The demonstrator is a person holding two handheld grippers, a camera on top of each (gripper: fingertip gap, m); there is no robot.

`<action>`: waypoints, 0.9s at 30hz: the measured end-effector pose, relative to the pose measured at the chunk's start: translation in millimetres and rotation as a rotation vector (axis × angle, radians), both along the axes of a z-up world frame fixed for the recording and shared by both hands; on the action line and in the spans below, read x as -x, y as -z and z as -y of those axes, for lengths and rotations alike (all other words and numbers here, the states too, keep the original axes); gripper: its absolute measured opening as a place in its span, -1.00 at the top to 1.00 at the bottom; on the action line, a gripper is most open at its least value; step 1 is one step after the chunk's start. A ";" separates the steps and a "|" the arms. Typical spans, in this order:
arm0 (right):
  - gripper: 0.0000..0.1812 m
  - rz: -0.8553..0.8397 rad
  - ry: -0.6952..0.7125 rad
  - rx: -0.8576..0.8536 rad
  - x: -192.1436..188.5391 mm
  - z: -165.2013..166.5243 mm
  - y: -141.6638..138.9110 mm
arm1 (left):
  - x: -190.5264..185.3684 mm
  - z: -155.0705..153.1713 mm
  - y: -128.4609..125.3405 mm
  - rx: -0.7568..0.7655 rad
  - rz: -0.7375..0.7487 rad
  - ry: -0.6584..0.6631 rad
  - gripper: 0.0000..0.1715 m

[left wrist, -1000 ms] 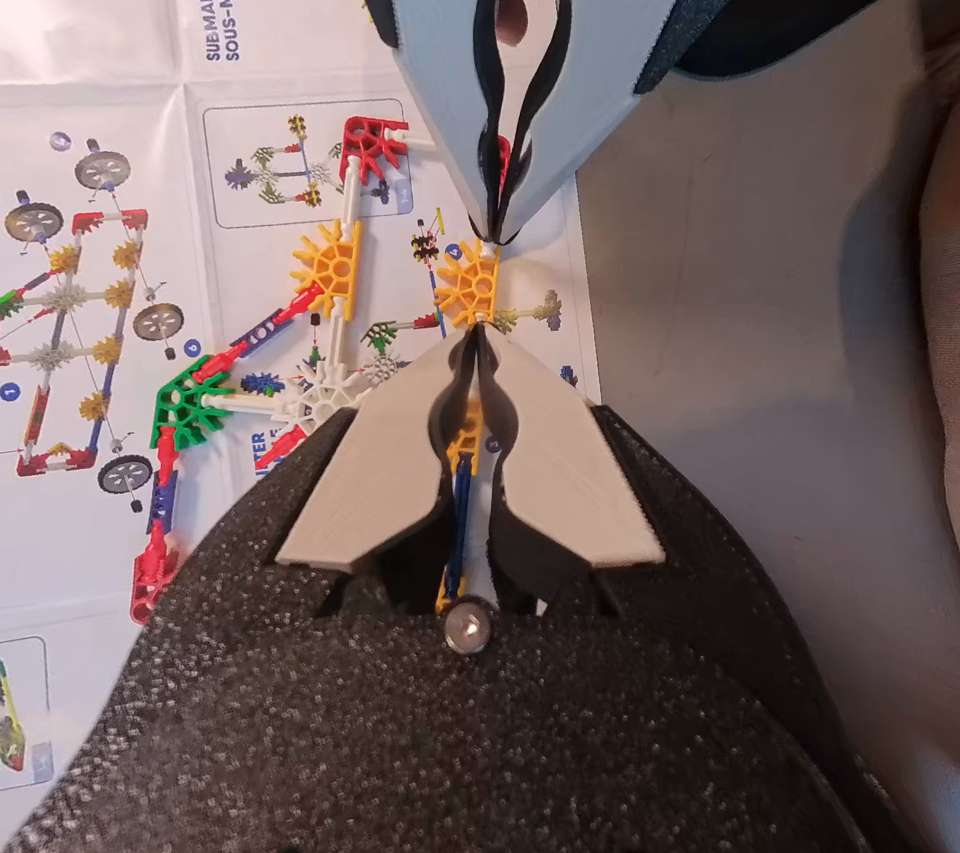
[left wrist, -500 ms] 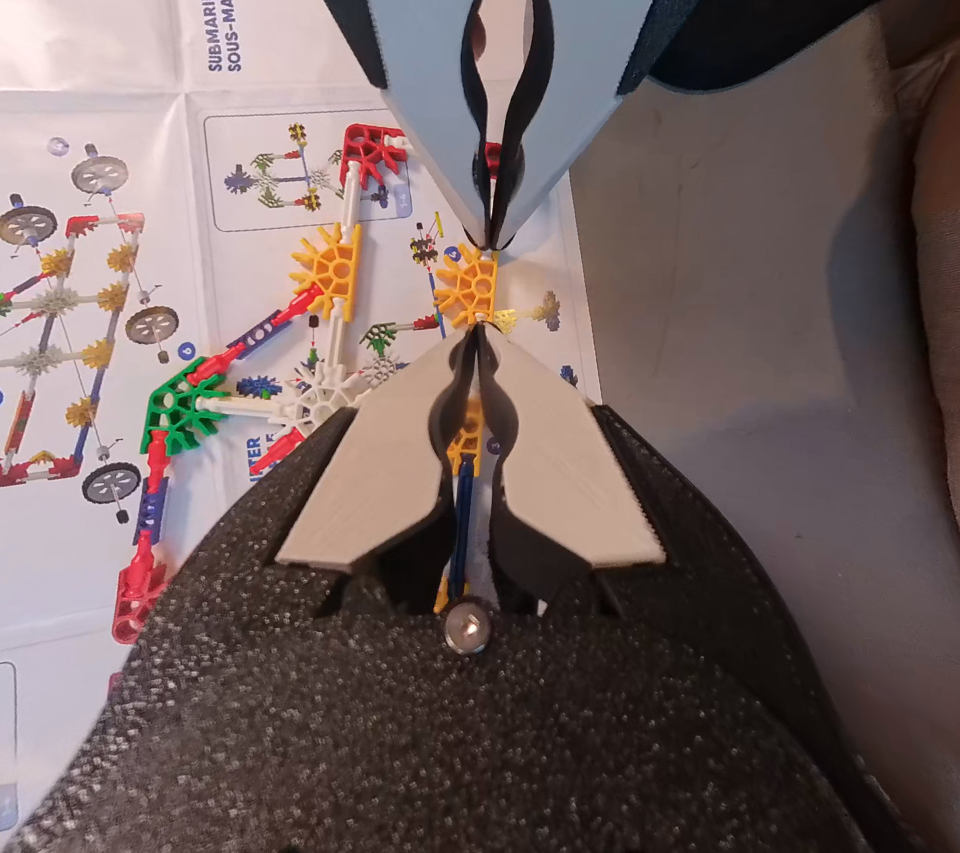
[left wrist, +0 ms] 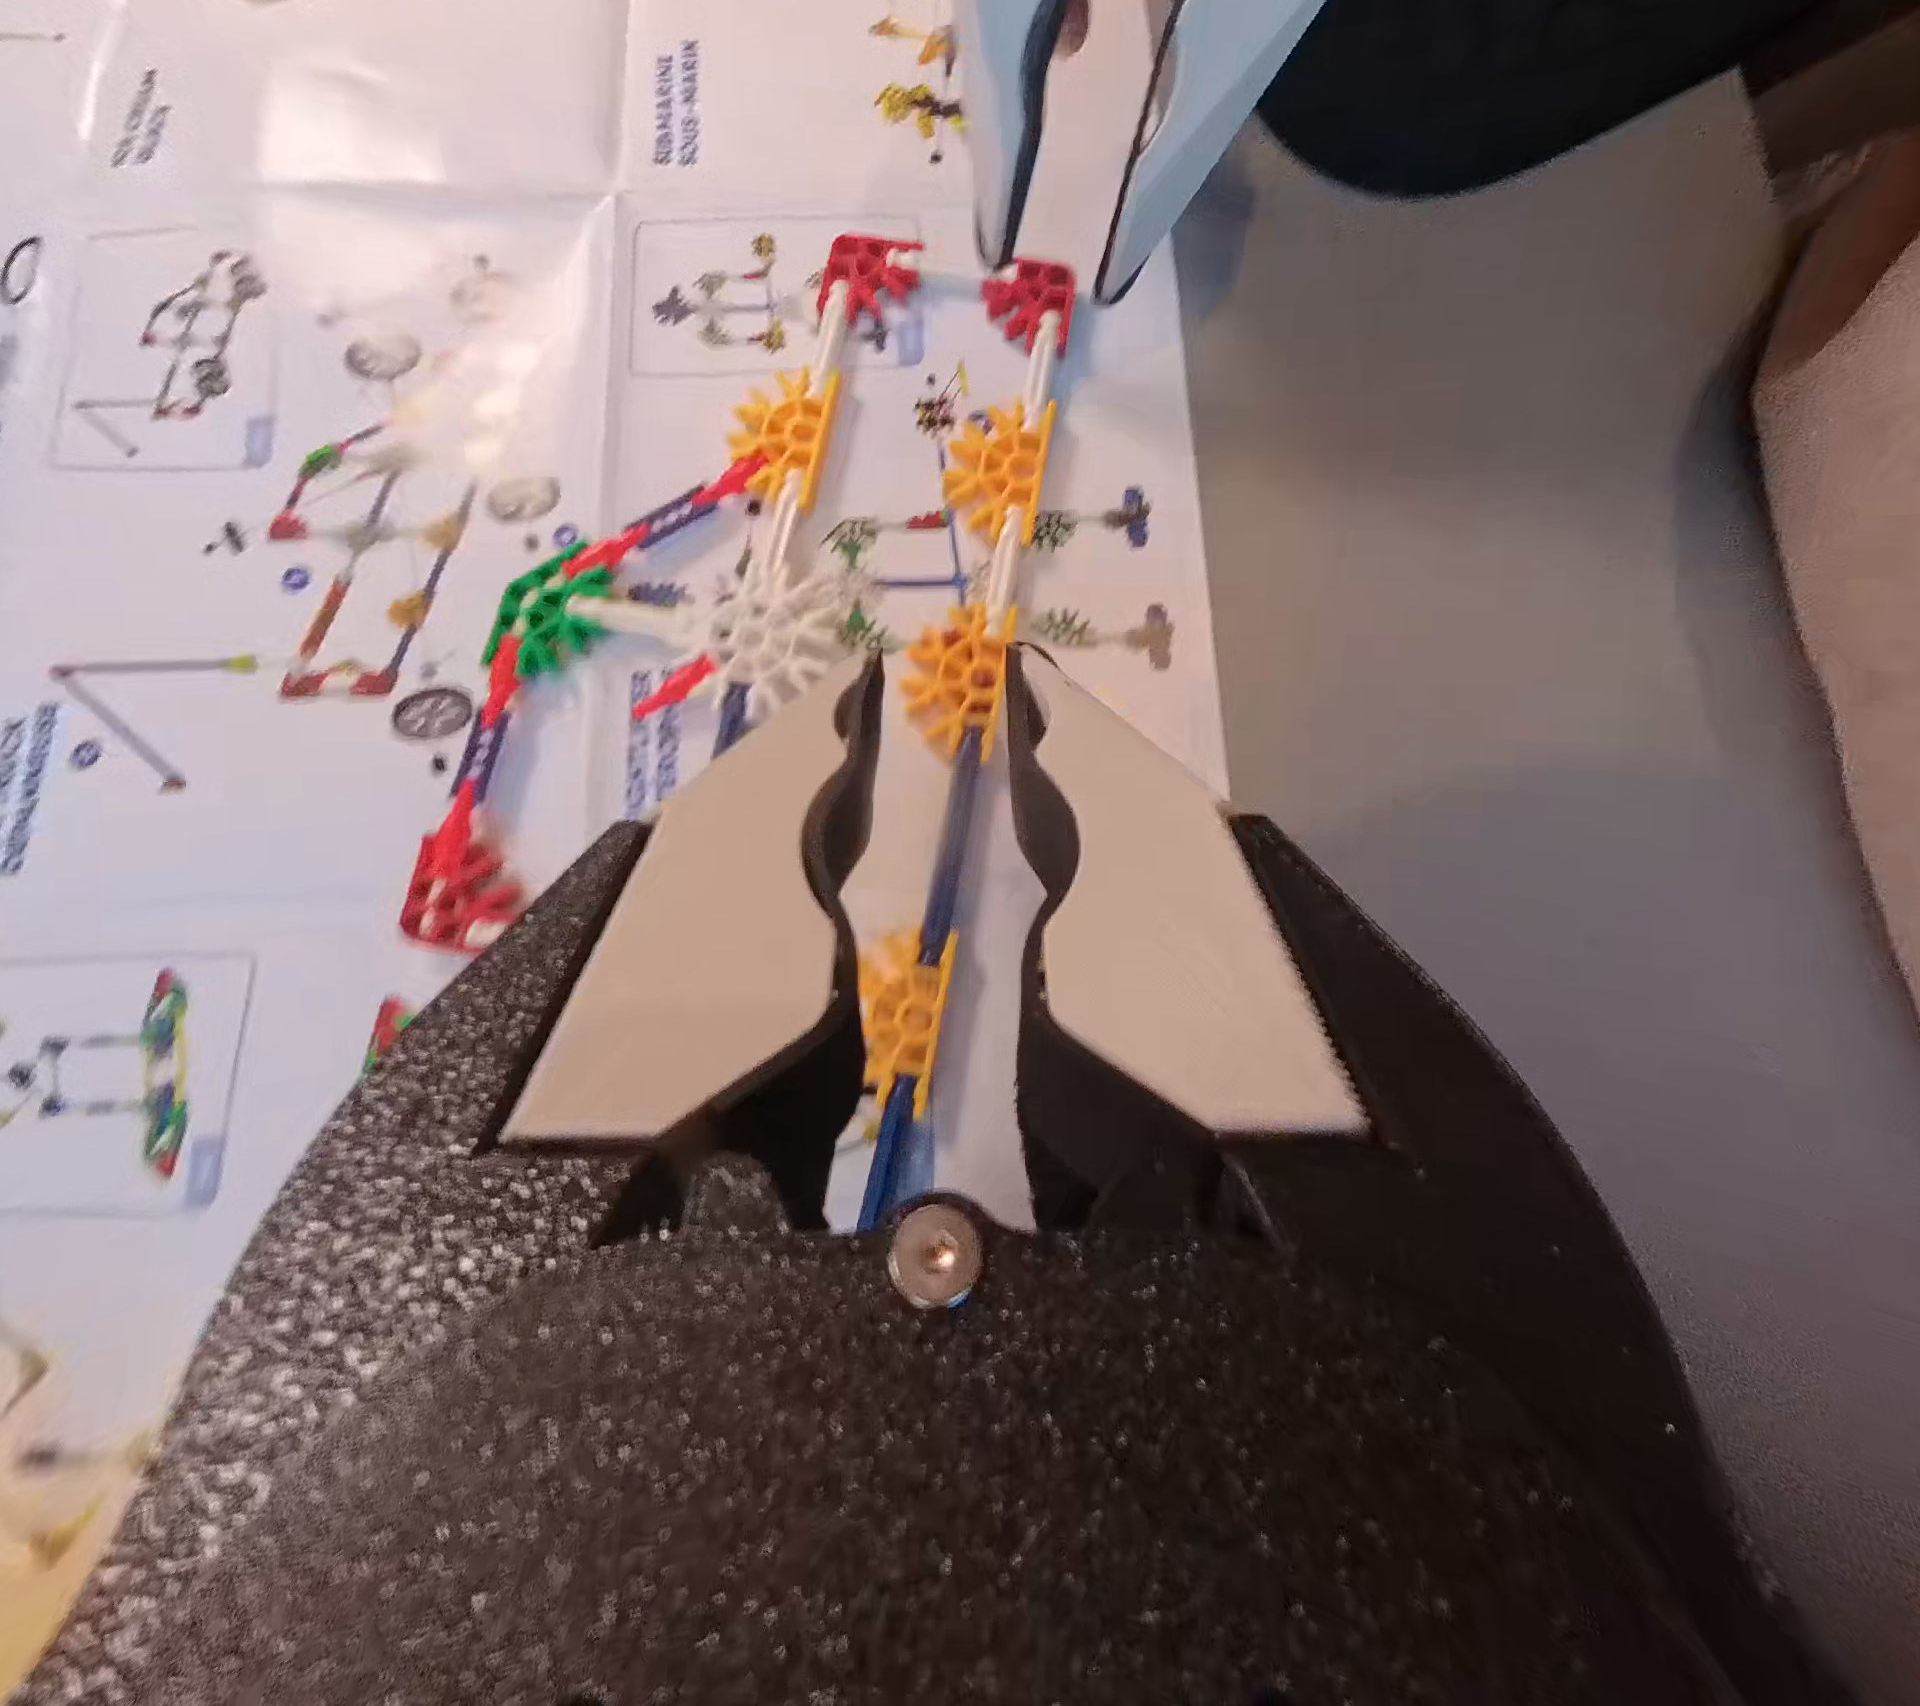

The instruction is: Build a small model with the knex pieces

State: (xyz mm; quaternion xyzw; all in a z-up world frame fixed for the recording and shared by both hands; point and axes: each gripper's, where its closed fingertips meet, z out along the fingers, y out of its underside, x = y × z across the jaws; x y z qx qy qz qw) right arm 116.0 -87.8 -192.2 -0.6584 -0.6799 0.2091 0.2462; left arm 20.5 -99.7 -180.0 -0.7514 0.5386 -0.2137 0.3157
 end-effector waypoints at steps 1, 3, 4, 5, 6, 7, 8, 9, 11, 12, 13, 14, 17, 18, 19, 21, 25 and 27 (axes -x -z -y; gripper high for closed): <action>0.79 -0.010 0.016 0.004 -2.7 0.5 1.0 | 16.9 -1.3 1.7 -0.011 -0.023 -0.024 0.70; 0.79 -0.019 0.031 0.004 -5.5 1.9 5.5 | 49.2 -0.5 9.7 -0.007 -0.074 -0.069 0.65; 0.78 -0.010 0.031 -0.012 -6.7 0.9 9.2 | 62.3 0.9 14.6 0.001 -0.098 -0.091 0.64; 0.77 0.006 0.027 -0.032 -7.5 -0.6 12.9 | 71.6 3.6 19.3 0.010 -0.117 -0.101 0.64; 0.78 0.000 0.019 -0.050 -5.9 -2.3 12.9 | 76.7 7.1 23.7 0.015 -0.135 -0.102 0.66; 0.79 0.009 0.015 -0.052 -5.4 -4.0 13.3 | 78.6 9.8 27.9 0.013 -0.154 -0.099 0.69; 0.81 0.016 0.006 -0.050 -4.9 -5.7 13.0 | 77.3 12.1 30.7 0.007 -0.169 -0.094 0.73; 0.81 0.030 -0.012 -0.046 -5.7 -7.0 13.2 | 73.5 14.5 31.3 0.002 -0.169 -0.084 0.83; 0.82 0.070 -0.038 -0.068 -9.6 -15.8 13.2 | 67.6 15.6 31.5 -0.010 -0.182 -0.086 0.82; 0.84 0.088 -0.046 -0.090 -11.8 -22.4 13.4 | 64.3 16.1 31.6 -0.012 -0.187 -0.087 0.83; 0.85 0.102 -0.060 -0.103 -14.0 -28.0 13.4 | 60.7 16.5 31.6 -0.013 -0.188 -0.091 0.83; 0.86 0.113 -0.063 -0.108 -16.0 -33.9 13.4 | 57.1 17.1 31.5 -0.013 -0.188 -0.094 0.83; 0.86 0.121 -0.040 -0.101 -19.5 -49.0 13.3 | 49.4 17.5 31.3 -0.026 -0.178 -0.099 0.83; 0.86 0.117 -0.038 -0.089 -19.4 -49.3 13.4 | 49.1 17.1 31.2 -0.029 -0.173 -0.104 0.83; 0.86 0.112 -0.037 -0.085 -19.2 -49.3 13.3 | 49.2 16.8 31.1 -0.030 -0.164 -0.108 0.83; 0.86 0.096 -0.026 -0.077 -19.2 -49.3 13.3 | 49.2 16.3 30.9 -0.039 -0.136 -0.109 0.83; 0.86 0.047 0.012 -0.048 -19.1 -49.4 13.1 | 49.7 14.7 30.7 -0.058 -0.101 -0.111 0.83; 0.86 0.027 0.041 -0.017 -19.1 -49.4 12.9 | 50.2 13.0 30.5 -0.067 -0.097 -0.109 0.83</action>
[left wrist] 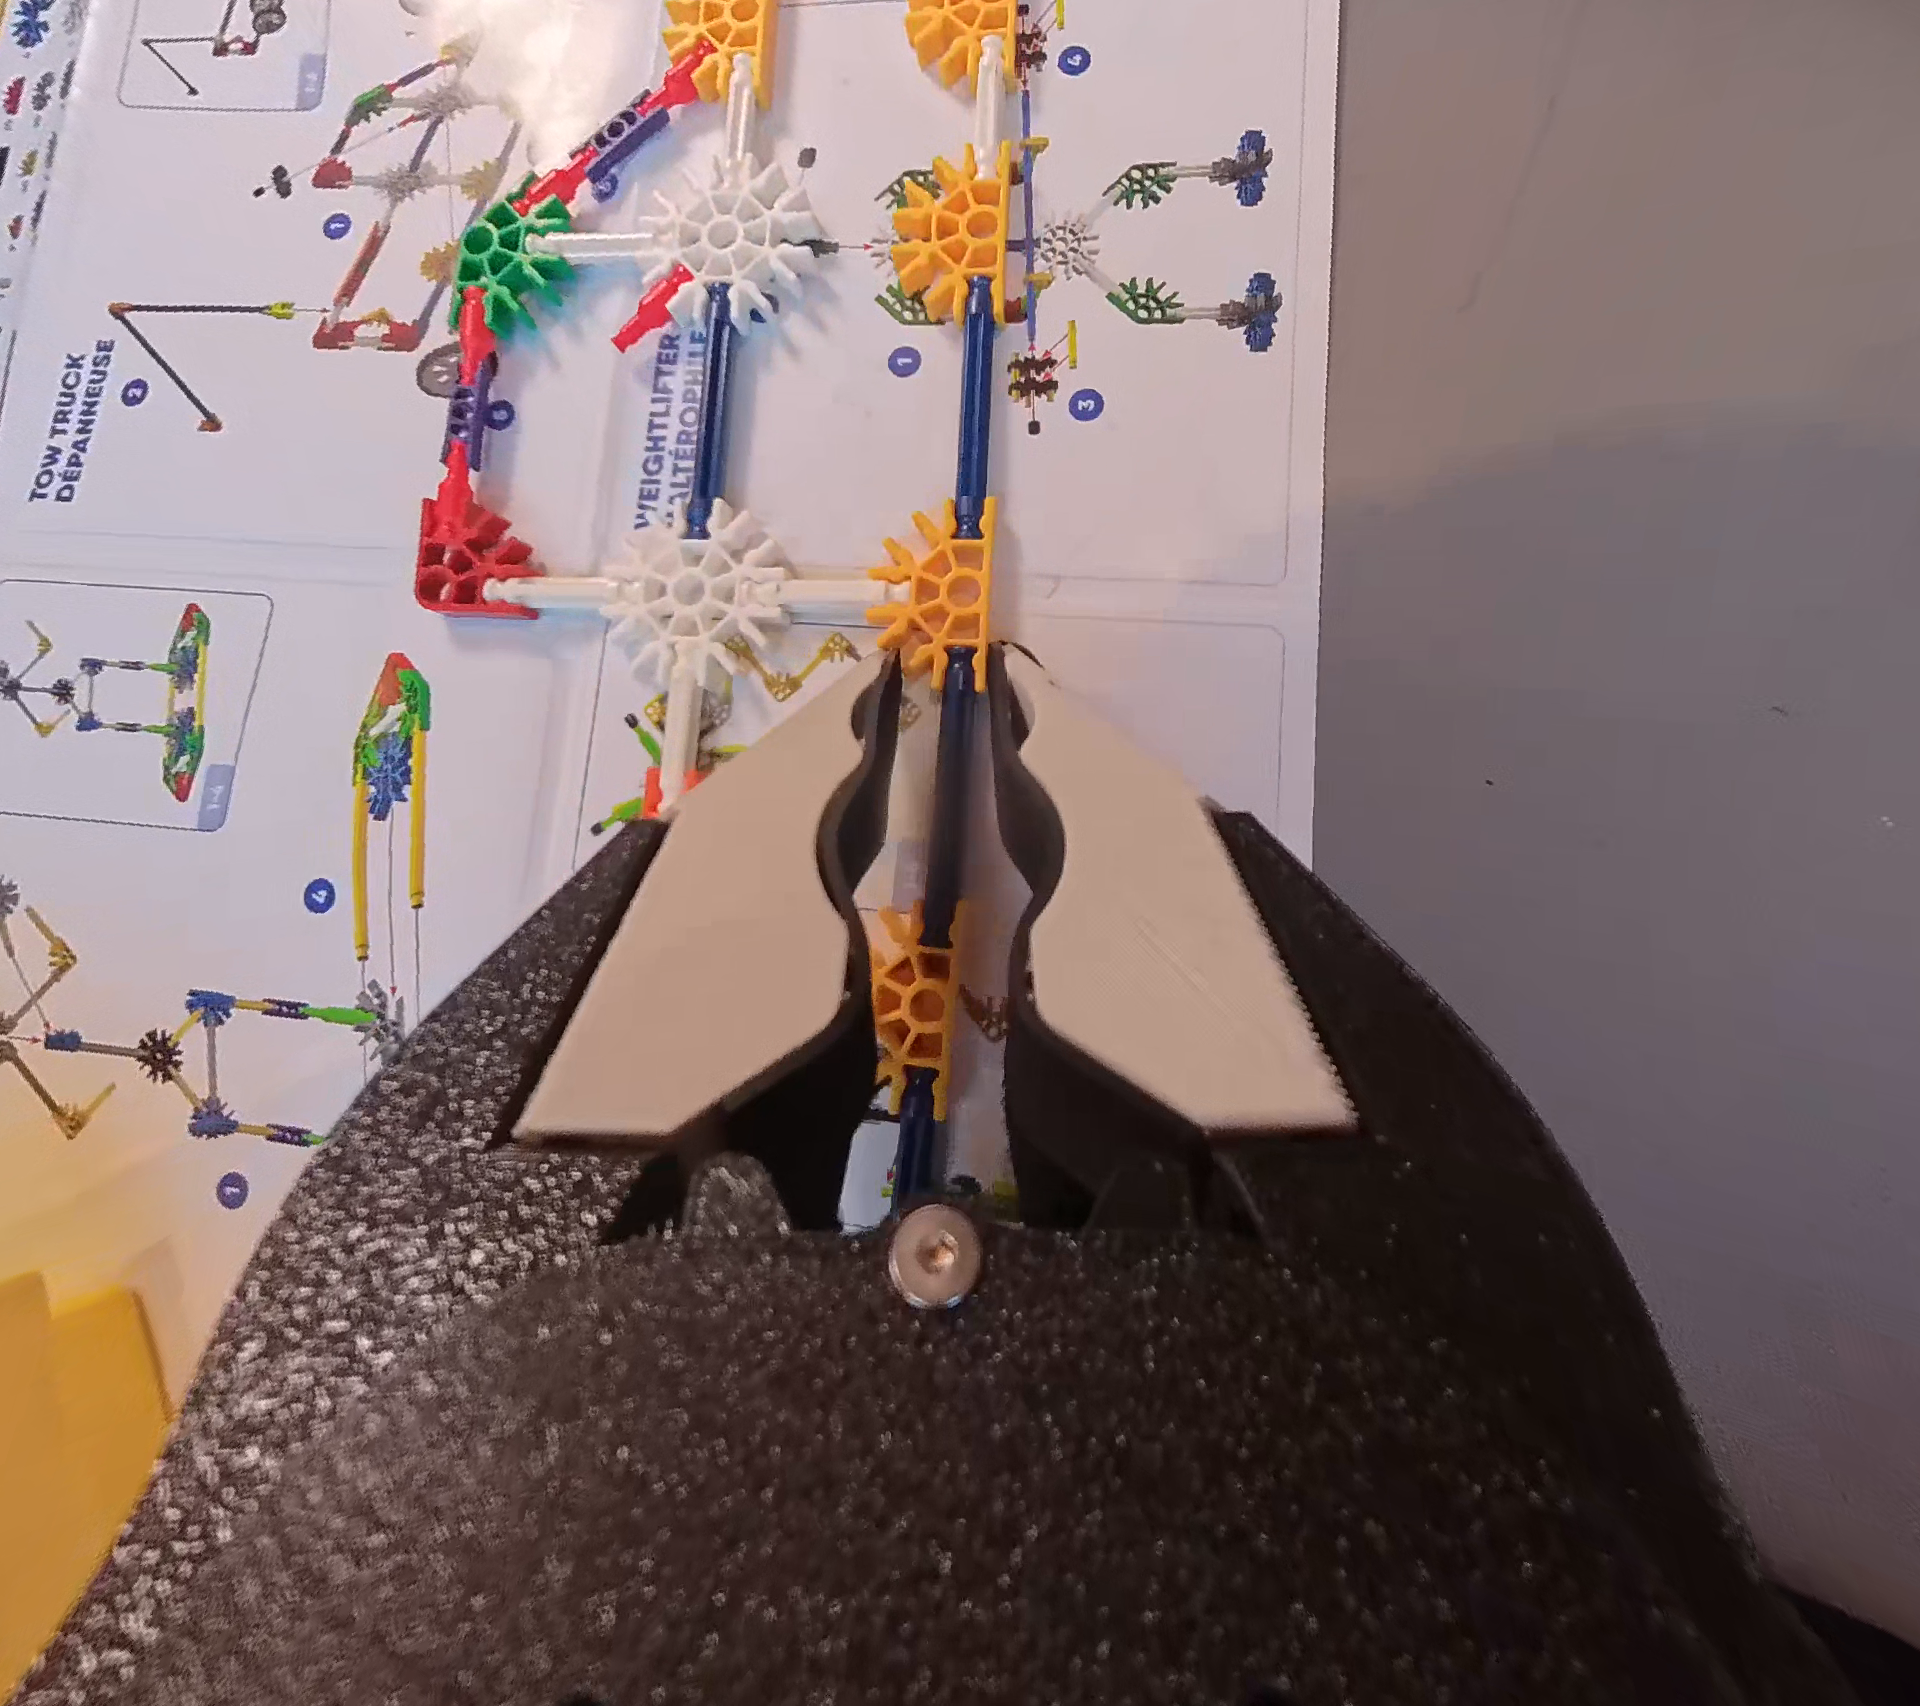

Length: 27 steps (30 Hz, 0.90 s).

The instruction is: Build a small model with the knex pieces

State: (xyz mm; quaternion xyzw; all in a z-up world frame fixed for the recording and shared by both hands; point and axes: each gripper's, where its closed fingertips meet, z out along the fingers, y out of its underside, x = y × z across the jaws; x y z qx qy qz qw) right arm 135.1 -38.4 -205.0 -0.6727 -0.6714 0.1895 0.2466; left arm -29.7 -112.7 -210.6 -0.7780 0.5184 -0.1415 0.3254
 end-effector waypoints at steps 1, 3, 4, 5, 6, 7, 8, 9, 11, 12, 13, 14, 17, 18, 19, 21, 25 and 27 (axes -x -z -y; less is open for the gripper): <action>0.86 -0.010 0.012 0.014 0.1 0.0 -0.2 | 0.2 0.0 -0.2 -0.001 0.004 0.005 0.83; 0.86 -0.028 0.026 0.031 0.3 0.0 -0.3 | 2.2 1.1 -1.3 -0.001 0.010 0.013 0.83; 0.86 -0.035 0.030 0.036 0.4 0.0 -0.4 | 4.9 1.5 -2.6 -0.005 0.011 0.013 0.83; 0.86 -0.043 0.032 0.039 0.5 0.1 -0.5 | 8.8 0.7 -4.6 -0.014 0.015 0.003 0.81; 0.86 -0.052 0.035 0.043 0.9 0.1 -0.6 | 12.9 1.0 -6.2 -0.015 0.021 -0.004 0.83; 0.85 -0.061 0.037 0.046 1.5 0.0 -0.7 | 17.0 2.2 -6.9 -0.009 0.027 -0.010 0.81; 0.84 -0.071 0.041 0.049 2.5 -0.2 -0.8 | 21.5 2.9 -6.7 -0.006 0.030 -0.019 0.79; 0.82 -0.078 0.046 0.053 3.4 -0.8 -0.6 | 25.5 3.7 -5.8 -0.004 0.028 -0.024 0.76; 0.81 -0.095 0.055 0.059 6.0 -2.2 -1.0 | 30.0 8.1 -4.2 0.003 0.029 -0.013 0.76; 0.80 -0.105 0.058 0.060 7.8 -3.1 -1.8 | 31.3 9.2 -3.7 0.007 0.033 -0.012 0.77; 0.81 -0.122 0.061 0.061 10.4 -3.9 -3.4 | 32.3 10.1 -2.5 0.015 0.035 -0.011 0.80; 0.80 -0.139 0.062 0.068 13.3 -3.9 -5.0 | 33.3 10.6 -0.7 0.023 0.034 -0.011 0.84; 0.80 -0.148 0.055 0.086 17.1 -1.6 -4.2 | 32.5 12.7 0.8 0.042 0.051 0.000 0.89; 0.79 -0.148 0.049 0.078 17.2 -1.2 -4.1 | 31.9 13.6 0.9 0.047 0.059 0.005 0.91; 0.79 -0.147 0.046 0.078 17.0 -0.4 -4.0 | 31.7 13.7 0.9 0.050 0.066 0.005 0.92; 0.80 -0.146 0.049 0.074 16.7 -0.2 -3.7 | 32.3 13.0 0.9 0.050 0.077 0.000 0.94; 0.80 -0.129 0.043 0.046 16.4 0.5 -2.0 | 32.5 12.8 1.1 0.049 0.084 -0.002 0.95; 0.80 -0.119 0.038 0.040 16.3 1.6 -1.4 | 32.6 12.7 1.1 0.046 0.082 -0.003 0.95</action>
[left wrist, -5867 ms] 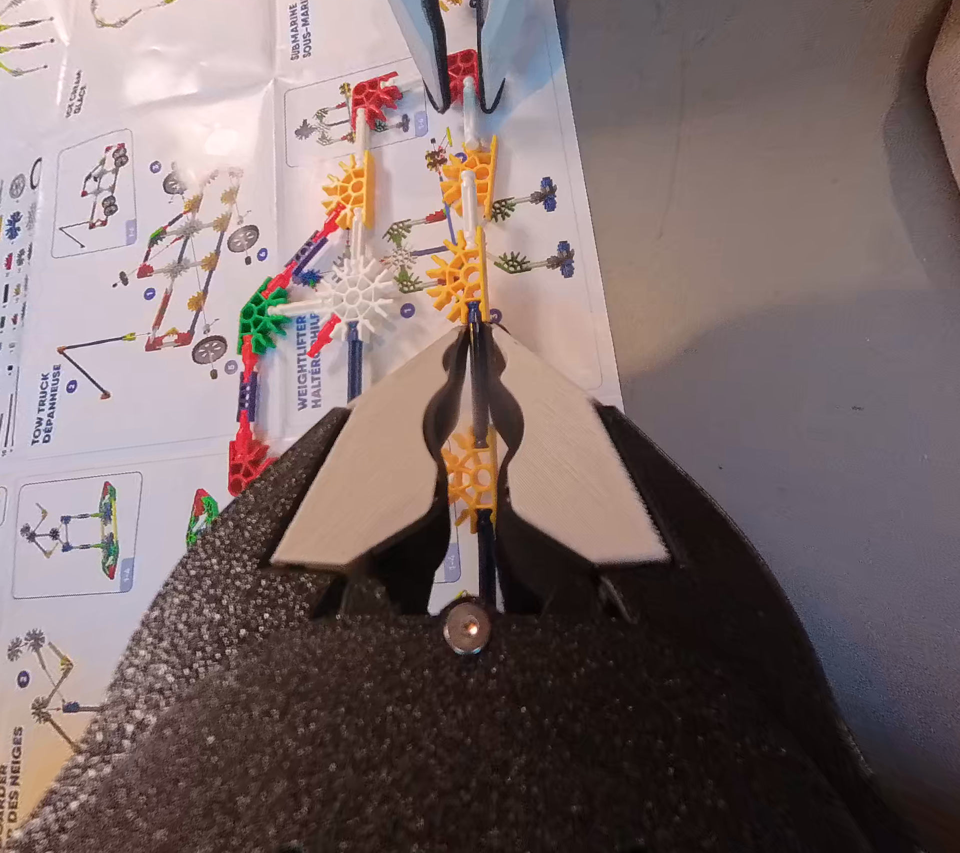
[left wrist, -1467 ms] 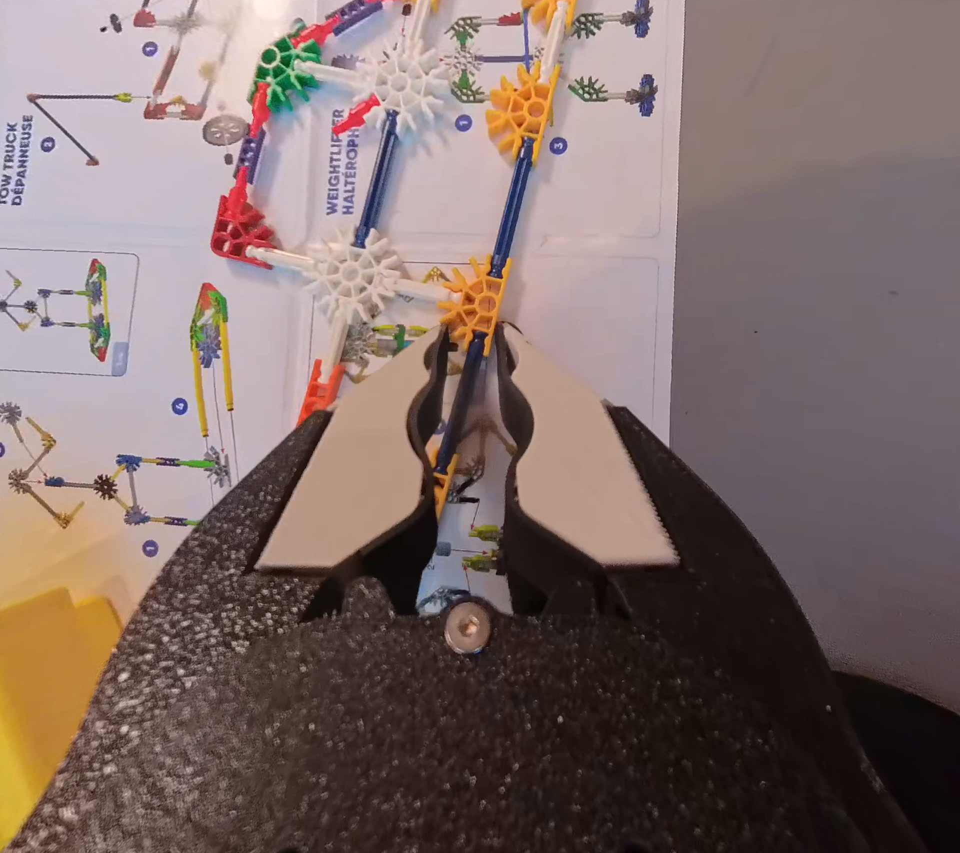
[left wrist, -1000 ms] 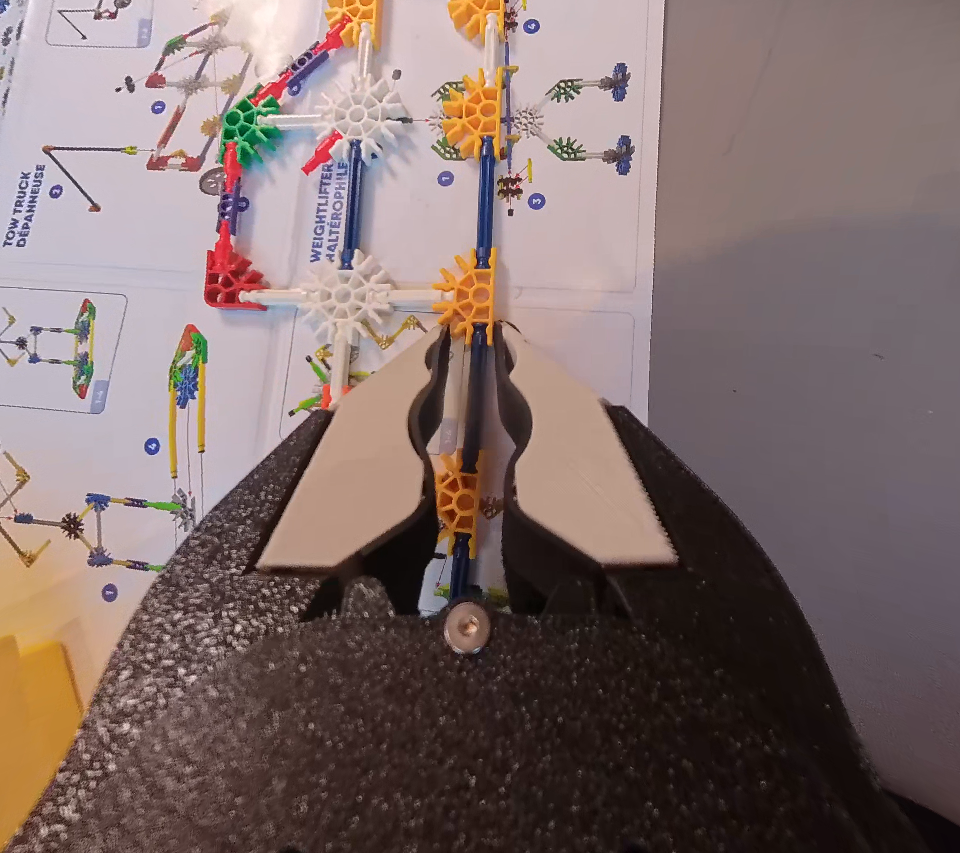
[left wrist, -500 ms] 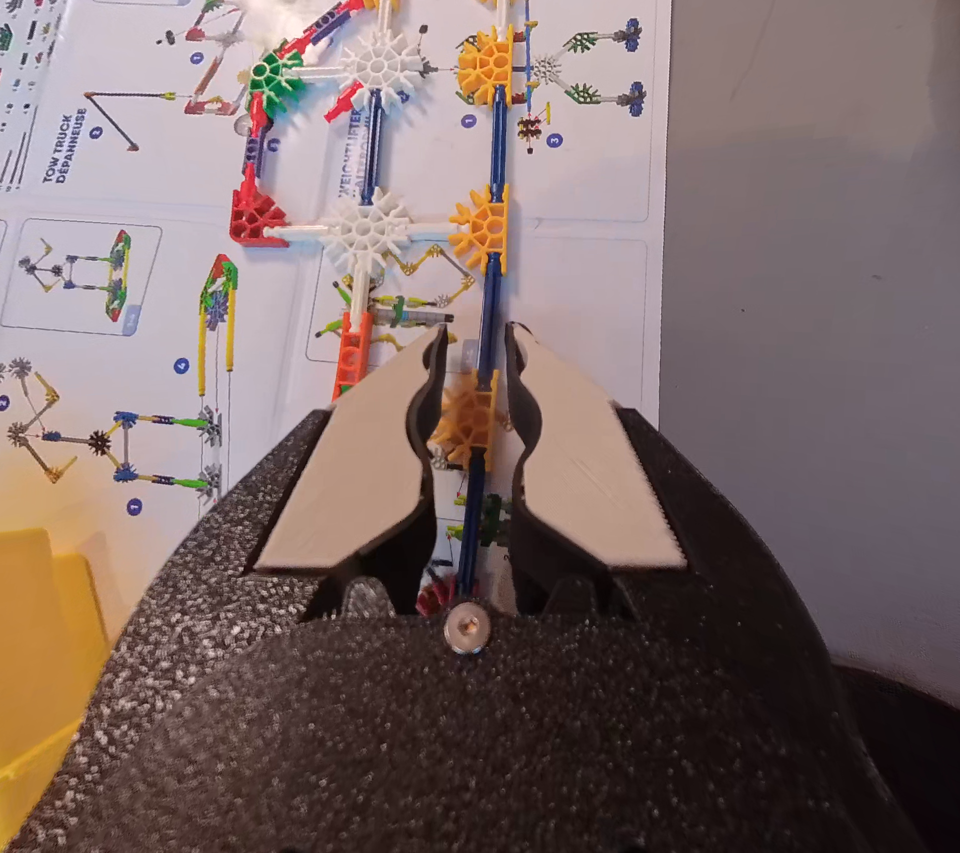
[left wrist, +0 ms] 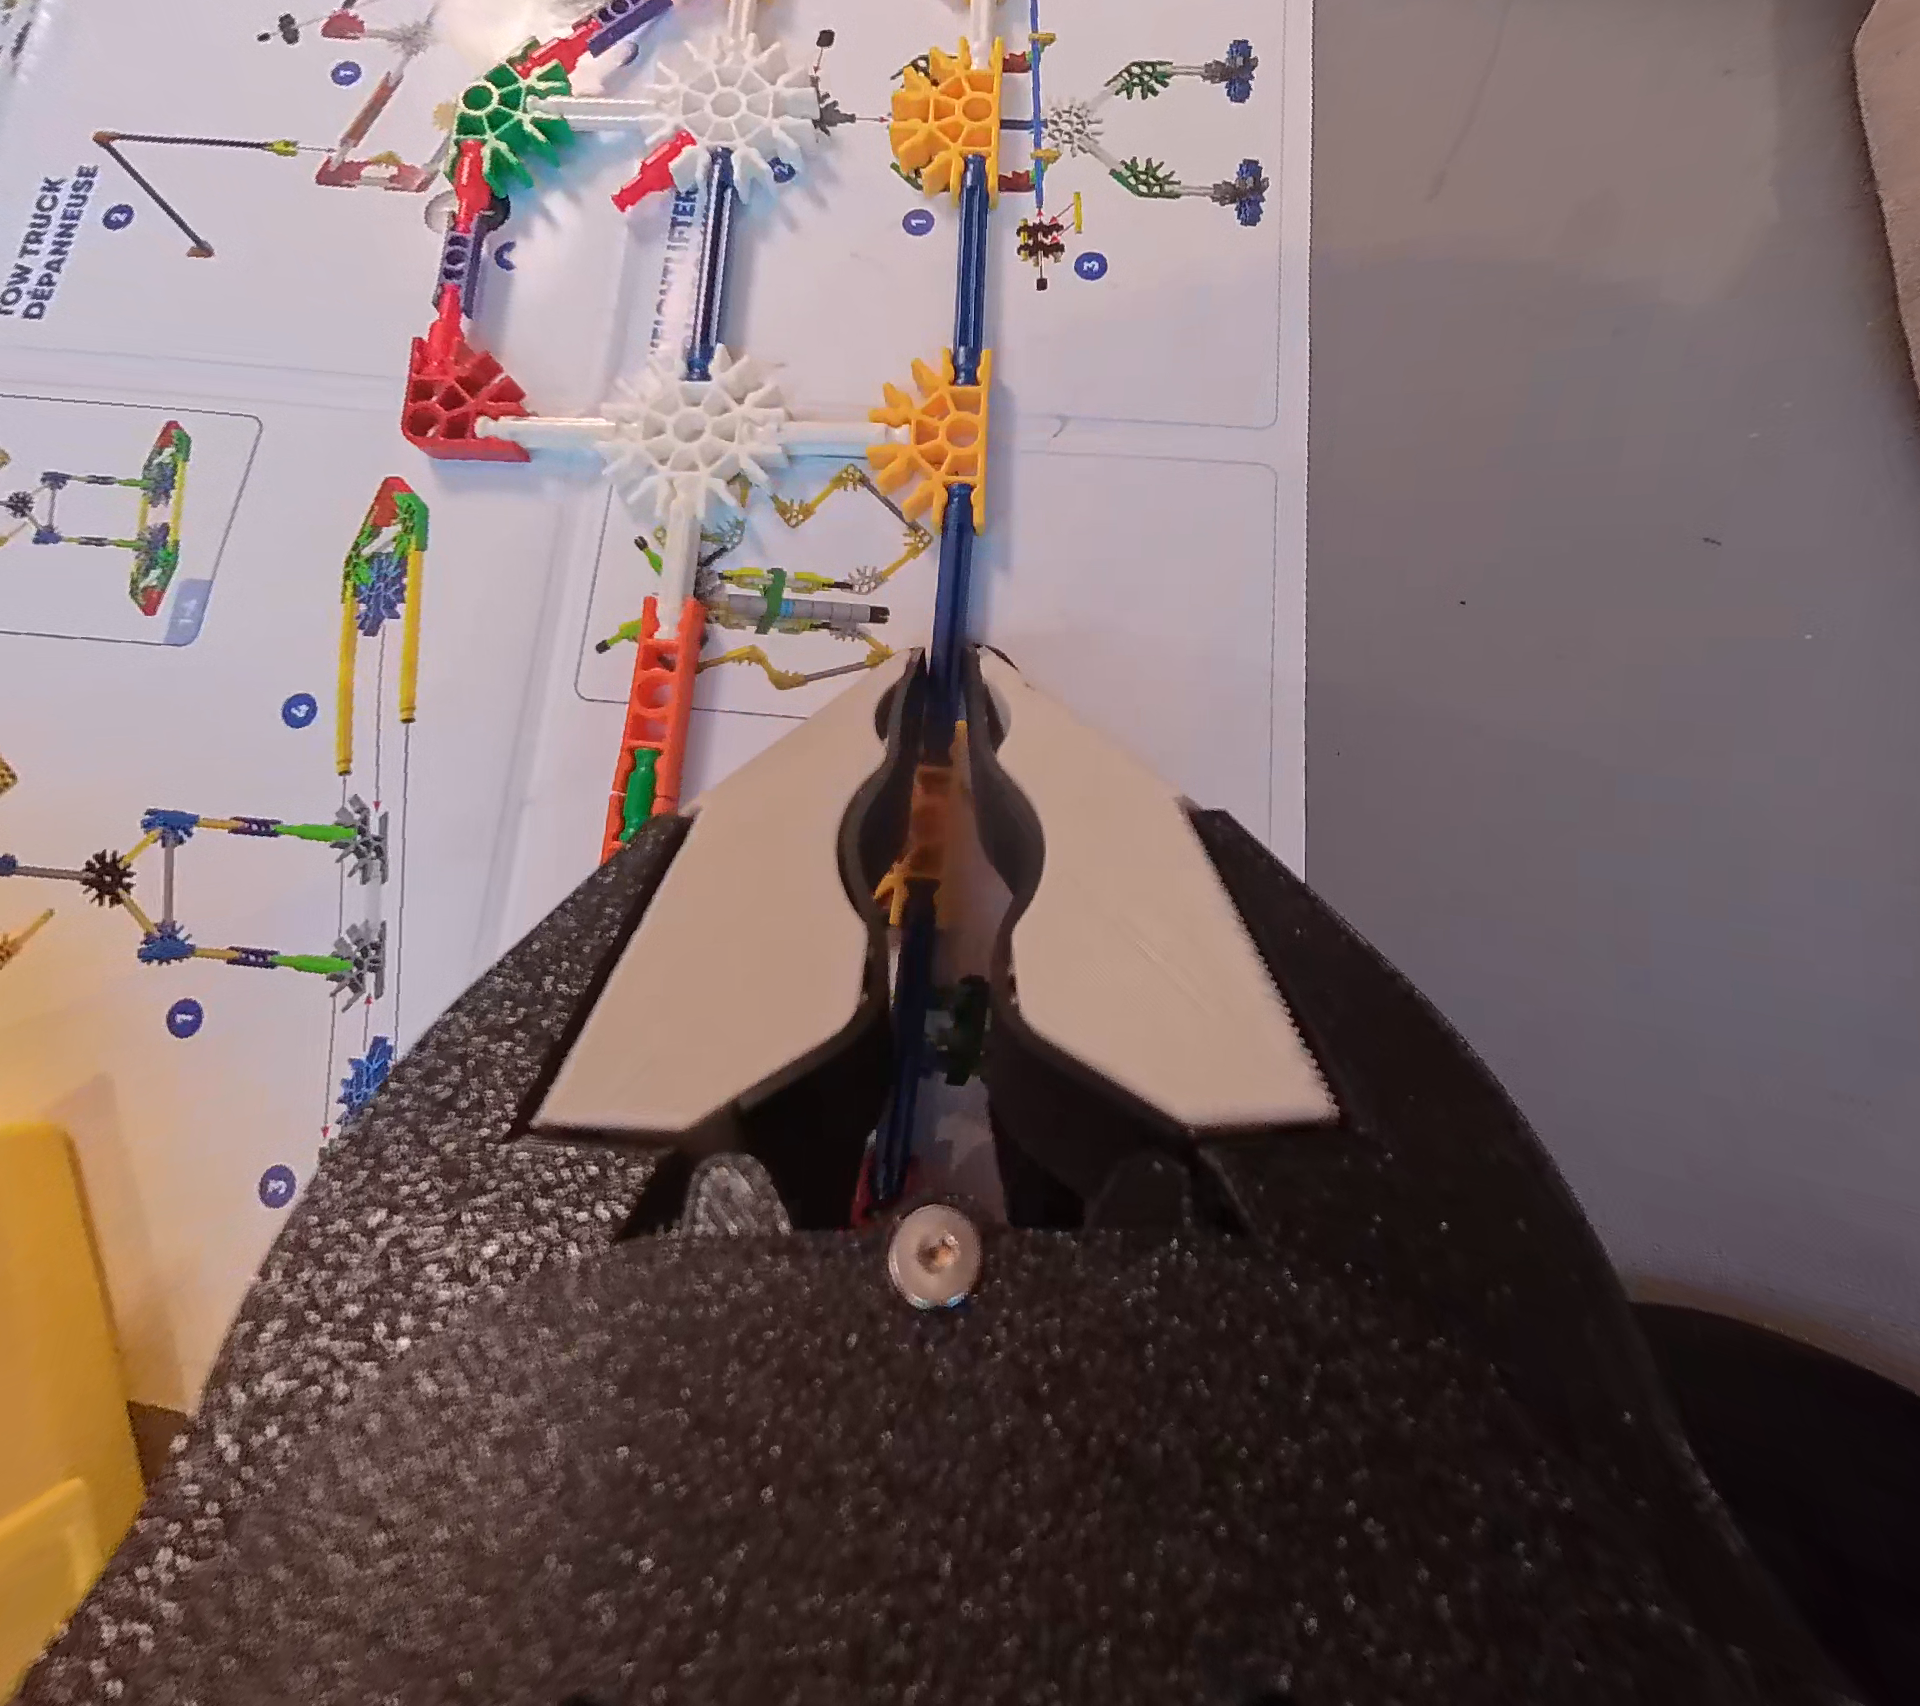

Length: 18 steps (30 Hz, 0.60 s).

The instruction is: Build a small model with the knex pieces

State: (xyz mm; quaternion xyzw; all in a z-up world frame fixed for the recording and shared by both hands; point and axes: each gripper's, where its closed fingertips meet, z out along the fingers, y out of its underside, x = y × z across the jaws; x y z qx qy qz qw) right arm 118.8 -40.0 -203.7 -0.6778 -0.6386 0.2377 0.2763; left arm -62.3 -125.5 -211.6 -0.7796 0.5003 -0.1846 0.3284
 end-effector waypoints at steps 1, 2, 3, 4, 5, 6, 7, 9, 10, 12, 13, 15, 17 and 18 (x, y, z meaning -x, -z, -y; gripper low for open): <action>0.80 0.004 -0.001 -0.003 0.0 0.3 0.3 | 0.0 0.1 0.1 -0.001 0.000 0.000 0.95; 0.80 0.007 0.002 -0.007 -0.3 0.1 0.7 | 0.1 0.0 0.0 -0.001 0.001 0.000 0.95; 0.82 0.015 0.005 -0.011 -0.8 -0.2 1.5 | 0.2 0.1 0.1 -0.001 0.002 0.000 0.95; 0.84 0.022 0.006 -0.016 -1.4 0.0 2.1 | 0.5 0.1 0.1 0.000 0.003 0.000 0.95; 0.85 0.026 0.005 -0.019 -1.6 0.6 2.4 | 0.9 0.2 0.1 0.001 0.004 0.000 0.96; 0.85 0.028 0.004 -0.020 -1.6 1.4 2.5 | 1.2 0.3 0.1 0.000 0.005 0.000 0.96; 0.85 0.031 0.005 -0.023 -1.5 1.8 2.5 | 1.5 0.3 0.1 0.000 0.007 0.000 0.95; 0.85 0.039 0.003 -0.028 -1.4 2.5 2.6 | 2.3 -0.2 0.0 -0.001 0.009 -0.002 0.96; 0.85 0.042 0.002 -0.029 -1.1 2.9 2.7 | 2.9 -0.5 0.1 0.000 0.008 -0.005 0.96; 0.85 0.041 0.000 -0.028 -0.3 3.2 2.7 | 4.1 -1.1 0.0 0.000 0.008 -0.008 0.96; 0.85 0.038 0.001 -0.024 0.0 3.3 2.7 | 4.7 -1.5 0.0 -0.002 0.008 -0.011 0.96; 0.85 0.034 0.001 -0.019 0.4 3.4 2.6 | 5.3 -2.0 -0.1 -0.003 0.011 -0.014 0.96; 0.85 0.034 0.002 -0.021 0.7 3.5 2.6 | 5.9 -2.7 0.0 -0.007 0.012 -0.016 0.95; 0.85 0.038 0.002 -0.026 0.8 3.6 2.6 | 6.1 -2.9 0.0 -0.007 0.014 -0.017 0.95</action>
